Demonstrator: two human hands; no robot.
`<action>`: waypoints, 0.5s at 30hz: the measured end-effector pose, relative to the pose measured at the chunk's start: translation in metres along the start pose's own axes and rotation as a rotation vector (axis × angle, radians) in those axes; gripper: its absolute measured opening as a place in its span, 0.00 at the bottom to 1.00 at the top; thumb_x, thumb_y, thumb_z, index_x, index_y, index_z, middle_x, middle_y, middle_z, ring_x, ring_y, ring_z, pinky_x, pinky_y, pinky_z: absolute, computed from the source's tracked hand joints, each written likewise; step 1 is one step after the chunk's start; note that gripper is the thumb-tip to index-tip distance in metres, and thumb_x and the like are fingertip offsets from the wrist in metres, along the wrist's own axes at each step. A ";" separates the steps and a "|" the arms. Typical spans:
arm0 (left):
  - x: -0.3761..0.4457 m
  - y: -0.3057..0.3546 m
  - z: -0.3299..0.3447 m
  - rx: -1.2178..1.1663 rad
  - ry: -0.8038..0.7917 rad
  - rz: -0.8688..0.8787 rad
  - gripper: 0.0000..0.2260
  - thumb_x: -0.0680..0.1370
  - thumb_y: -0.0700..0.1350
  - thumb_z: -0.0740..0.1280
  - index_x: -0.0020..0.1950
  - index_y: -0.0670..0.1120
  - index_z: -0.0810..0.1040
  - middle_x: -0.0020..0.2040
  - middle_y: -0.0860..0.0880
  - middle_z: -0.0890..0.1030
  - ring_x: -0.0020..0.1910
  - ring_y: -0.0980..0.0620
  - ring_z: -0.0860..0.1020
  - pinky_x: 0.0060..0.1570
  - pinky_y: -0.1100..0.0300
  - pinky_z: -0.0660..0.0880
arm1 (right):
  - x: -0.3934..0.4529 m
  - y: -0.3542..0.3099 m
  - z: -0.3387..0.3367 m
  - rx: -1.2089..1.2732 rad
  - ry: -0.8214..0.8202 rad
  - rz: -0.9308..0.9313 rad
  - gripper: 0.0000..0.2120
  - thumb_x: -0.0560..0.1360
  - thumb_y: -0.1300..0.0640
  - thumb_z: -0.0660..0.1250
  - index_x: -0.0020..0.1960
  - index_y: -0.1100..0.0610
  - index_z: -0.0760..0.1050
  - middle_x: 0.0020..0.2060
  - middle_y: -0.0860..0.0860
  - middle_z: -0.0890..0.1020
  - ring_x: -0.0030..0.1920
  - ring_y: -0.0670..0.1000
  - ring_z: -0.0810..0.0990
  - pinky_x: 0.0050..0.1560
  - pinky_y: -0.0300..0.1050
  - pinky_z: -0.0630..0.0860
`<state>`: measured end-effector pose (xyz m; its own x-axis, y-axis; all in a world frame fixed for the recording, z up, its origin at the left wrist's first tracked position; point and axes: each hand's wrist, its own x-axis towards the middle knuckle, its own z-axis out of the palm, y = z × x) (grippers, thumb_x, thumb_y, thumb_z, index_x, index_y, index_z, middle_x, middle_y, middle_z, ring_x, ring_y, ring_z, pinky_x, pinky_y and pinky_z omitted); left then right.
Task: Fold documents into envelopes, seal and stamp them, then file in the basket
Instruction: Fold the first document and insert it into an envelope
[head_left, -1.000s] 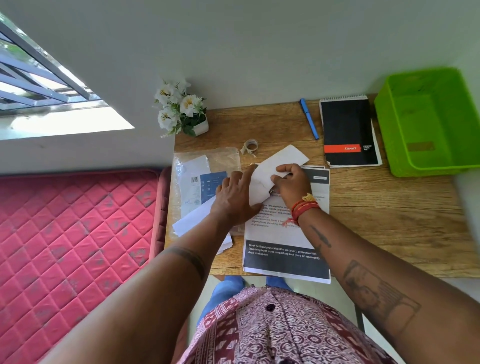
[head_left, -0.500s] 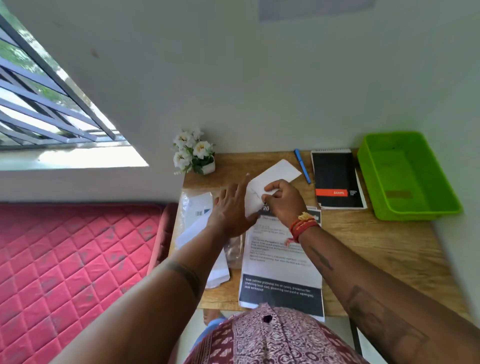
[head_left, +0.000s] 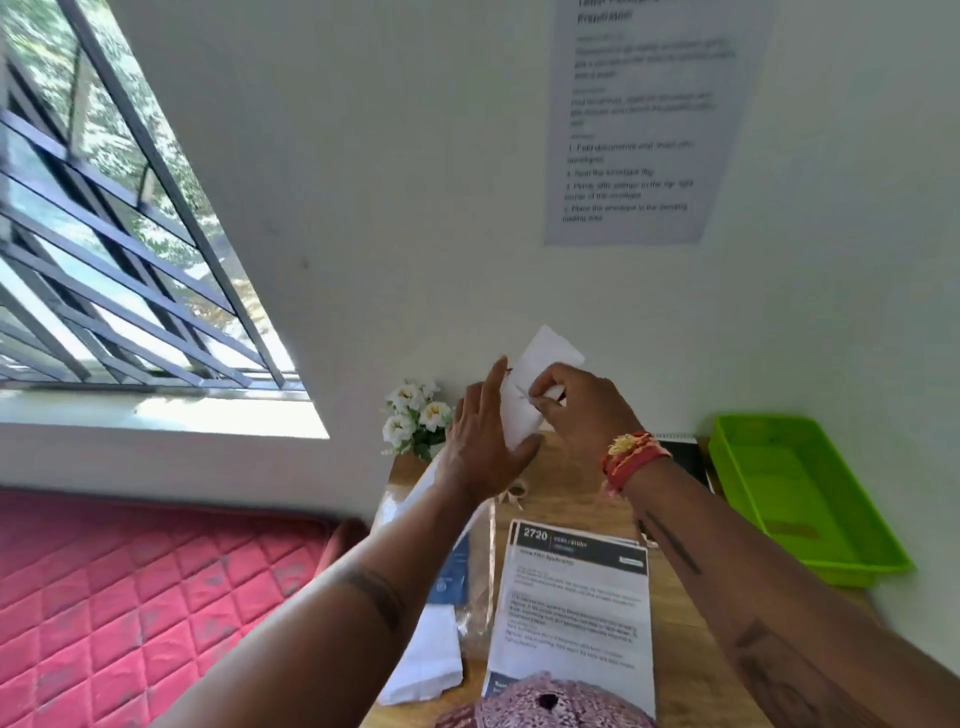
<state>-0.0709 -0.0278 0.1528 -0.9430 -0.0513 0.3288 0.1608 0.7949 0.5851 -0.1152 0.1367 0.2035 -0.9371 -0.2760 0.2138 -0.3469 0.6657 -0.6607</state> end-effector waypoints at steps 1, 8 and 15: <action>0.002 0.002 -0.003 -0.003 0.010 0.010 0.48 0.74 0.61 0.75 0.84 0.53 0.50 0.72 0.44 0.69 0.69 0.40 0.71 0.65 0.41 0.71 | 0.002 -0.002 -0.004 0.001 -0.012 -0.012 0.03 0.77 0.49 0.70 0.49 0.41 0.79 0.41 0.40 0.79 0.42 0.44 0.77 0.37 0.30 0.66; 0.014 0.011 -0.012 0.003 0.066 0.032 0.49 0.72 0.60 0.74 0.84 0.54 0.49 0.74 0.45 0.68 0.68 0.41 0.70 0.64 0.42 0.71 | 0.014 -0.017 -0.023 0.062 0.183 -0.030 0.10 0.76 0.53 0.68 0.55 0.42 0.72 0.35 0.44 0.79 0.31 0.45 0.77 0.32 0.40 0.69; 0.028 0.012 -0.011 -0.013 0.112 0.079 0.49 0.71 0.62 0.74 0.84 0.56 0.49 0.73 0.47 0.70 0.67 0.44 0.71 0.66 0.46 0.69 | 0.018 -0.022 -0.030 0.069 0.096 -0.029 0.11 0.78 0.52 0.68 0.59 0.44 0.73 0.47 0.48 0.81 0.43 0.52 0.81 0.35 0.35 0.69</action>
<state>-0.0916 -0.0263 0.1775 -0.8890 -0.0561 0.4545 0.2380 0.7914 0.5631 -0.1251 0.1375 0.2435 -0.9272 -0.2248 0.2997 -0.3738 0.6082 -0.7003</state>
